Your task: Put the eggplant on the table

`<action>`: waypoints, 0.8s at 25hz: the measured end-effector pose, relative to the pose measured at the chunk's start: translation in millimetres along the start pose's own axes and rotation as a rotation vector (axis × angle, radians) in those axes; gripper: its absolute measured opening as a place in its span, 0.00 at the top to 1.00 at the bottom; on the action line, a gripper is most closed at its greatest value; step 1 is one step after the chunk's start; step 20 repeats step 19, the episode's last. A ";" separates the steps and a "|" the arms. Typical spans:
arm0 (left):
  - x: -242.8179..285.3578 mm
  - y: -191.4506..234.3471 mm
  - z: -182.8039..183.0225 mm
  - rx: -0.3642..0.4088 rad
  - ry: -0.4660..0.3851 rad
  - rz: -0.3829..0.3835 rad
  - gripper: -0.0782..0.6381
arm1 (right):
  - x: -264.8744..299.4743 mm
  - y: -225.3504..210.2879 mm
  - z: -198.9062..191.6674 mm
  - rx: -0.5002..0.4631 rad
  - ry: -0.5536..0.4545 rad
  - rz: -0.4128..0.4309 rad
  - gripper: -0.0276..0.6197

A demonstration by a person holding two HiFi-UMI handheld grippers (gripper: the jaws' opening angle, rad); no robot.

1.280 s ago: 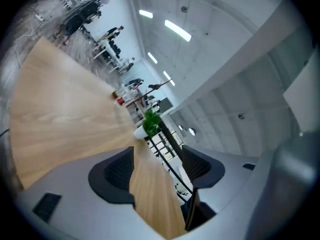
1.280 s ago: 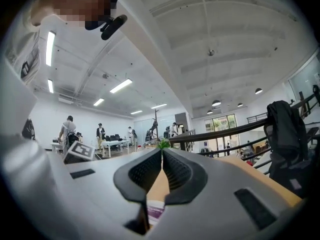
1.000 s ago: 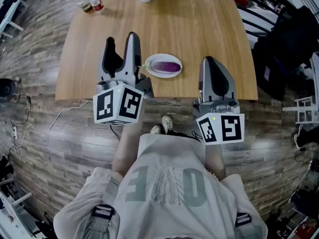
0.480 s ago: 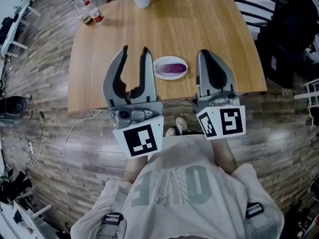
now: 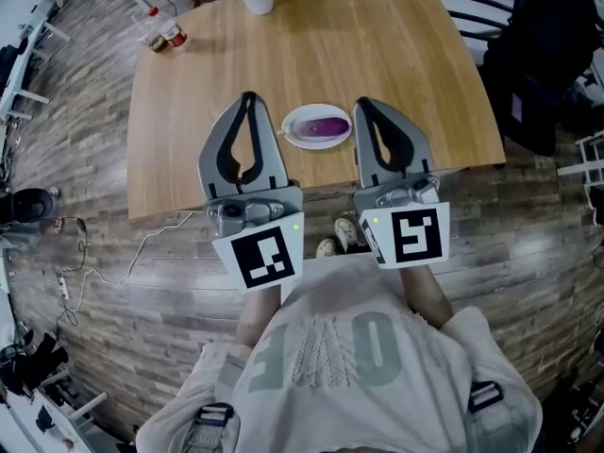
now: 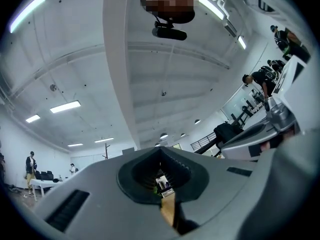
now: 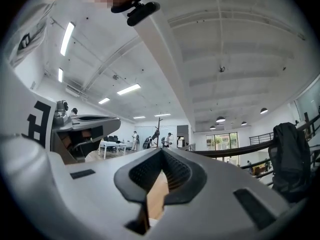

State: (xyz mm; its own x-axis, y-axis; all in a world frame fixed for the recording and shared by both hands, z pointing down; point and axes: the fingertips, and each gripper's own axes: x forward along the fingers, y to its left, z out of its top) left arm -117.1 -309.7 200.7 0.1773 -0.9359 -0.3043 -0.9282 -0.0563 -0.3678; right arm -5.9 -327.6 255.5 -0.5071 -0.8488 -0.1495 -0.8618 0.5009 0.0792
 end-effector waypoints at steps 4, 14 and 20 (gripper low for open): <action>3.2 3.7 -4.3 -0.017 0.008 0.017 0.88 | 0.4 -4.3 -3.4 -0.005 0.012 -0.005 0.93; 2.9 1.3 0.2 -0.013 -0.016 0.043 0.88 | -5.5 -16.4 -7.8 -0.007 0.021 -0.013 0.93; 4.5 -1.7 -0.4 -0.029 -0.005 0.043 0.88 | -5.6 -21.5 -6.0 0.015 0.010 -0.013 0.93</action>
